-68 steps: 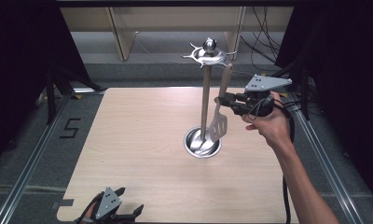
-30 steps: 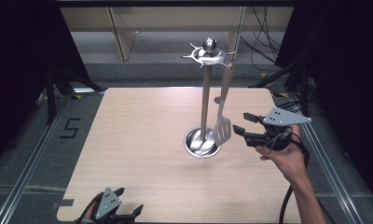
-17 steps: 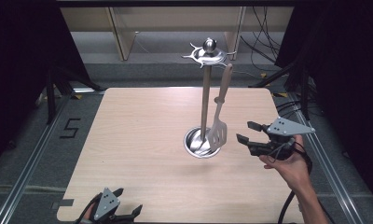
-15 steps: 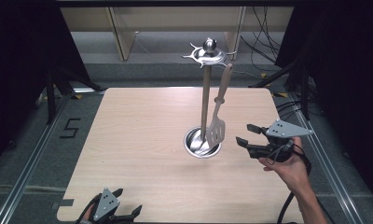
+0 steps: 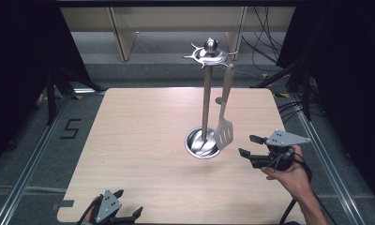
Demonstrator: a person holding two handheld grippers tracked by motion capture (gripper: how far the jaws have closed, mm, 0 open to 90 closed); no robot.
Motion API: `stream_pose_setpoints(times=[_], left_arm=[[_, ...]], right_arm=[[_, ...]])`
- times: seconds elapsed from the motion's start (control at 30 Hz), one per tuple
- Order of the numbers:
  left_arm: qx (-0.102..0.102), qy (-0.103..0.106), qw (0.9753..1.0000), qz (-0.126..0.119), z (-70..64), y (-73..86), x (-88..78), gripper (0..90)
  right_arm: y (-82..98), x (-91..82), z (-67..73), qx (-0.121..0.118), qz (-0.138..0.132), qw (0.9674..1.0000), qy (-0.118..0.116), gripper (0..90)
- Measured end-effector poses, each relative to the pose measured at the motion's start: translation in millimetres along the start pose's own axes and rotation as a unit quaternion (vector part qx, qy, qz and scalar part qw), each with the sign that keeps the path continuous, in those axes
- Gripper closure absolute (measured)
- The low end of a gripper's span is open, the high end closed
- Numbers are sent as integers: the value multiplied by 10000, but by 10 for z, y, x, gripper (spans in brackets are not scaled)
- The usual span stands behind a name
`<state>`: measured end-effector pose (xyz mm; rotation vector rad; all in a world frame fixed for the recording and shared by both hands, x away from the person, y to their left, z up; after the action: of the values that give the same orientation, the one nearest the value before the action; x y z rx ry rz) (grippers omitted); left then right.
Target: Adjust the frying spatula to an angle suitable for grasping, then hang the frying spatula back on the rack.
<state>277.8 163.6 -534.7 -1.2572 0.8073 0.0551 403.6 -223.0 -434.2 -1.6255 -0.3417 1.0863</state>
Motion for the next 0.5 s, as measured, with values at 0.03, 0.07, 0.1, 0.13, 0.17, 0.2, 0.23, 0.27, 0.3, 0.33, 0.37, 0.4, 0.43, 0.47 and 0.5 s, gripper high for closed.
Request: stream_pose_setpoints(times=[0.03, 0.07, 0.1, 0.13, 0.17, 0.2, 0.23, 0.27, 0.3, 0.33, 0.37, 0.4, 0.43, 0.47, 0.5], left_arm=[[0, 0, 10000, 0, 0, 0, 0, 150], [24, 15, 10000, 9, -4, -5, 0, 150], [13, 28, 10000, -4, -10, -6, 4, 151], [-15, 70, 10000, -9, -28, -10, 5, 150], [92, 22, 9999, 39, -8, 0, 4, 150], [99, 57, 9999, 21, -20, -7, 4, 150], [99, 57, 9999, 21, -20, -7, 4, 150], [125, 68, 9999, 22, -26, -9, 5, 150], [125, 68, 9999, 22, -26, -9, 5, 150], [177, 45, 9998, 46, -20, -3, 4, 150], [5, 87, 10000, 14, -54, -1, 9, 150], [125, 39, 9999, 86, -32, 16, 8, 150], [142, 49, 9998, 94, -35, 19, 4, 150], [138, 49, 9999, 88, -35, 20, 5, 150], [138, 54, 9999, 87, -34, 21, 6, 150]], right_arm=[[0, 0, 0, 0, 0, 10000, 0, 360], [22, -3, -4, 18, 16, 10000, 43, 360], [43, -11, -9, 26, 47, 10000, 37, 359], [59, -11, -14, 65, 30, 9999, 79, 360], [77, -14, -17, 110, 34, 9999, 94, 360], [97, -4, -23, 136, 1, 9998, 113, 360], [97, -4, -23, 136, 1, 9998, 113, 360], [135, -2, -19, 157, 65, 9998, 89, 358], [135, -2, -19, 157, 65, 9998, 89, 358], [153, -1, -19, 107, 107, 9999, 29, 357], [172, 2, -11, 172, 97, 9998, 65, 356], [185, 1, -40, 7, 117, 9999, 46, 354], [216, -1, -14, 159, 118, 9998, 67, 351], [236, 0, -24, 86, 121, 9999, 44, 350], [288, -4, -4, 230, 158, 9996, 60, 343]])
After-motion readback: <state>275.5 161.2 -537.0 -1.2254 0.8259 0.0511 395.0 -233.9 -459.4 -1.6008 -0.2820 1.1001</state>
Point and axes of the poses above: each handheld gripper's, and its own axes: x roughly forward along the jaws, y roughly out of its underside, z roughly to its left, the point moved 8 cm from there along x, roughly forward along the jaws, and after that the axes turned 6 degrees about -y, right-handed, at the moved point
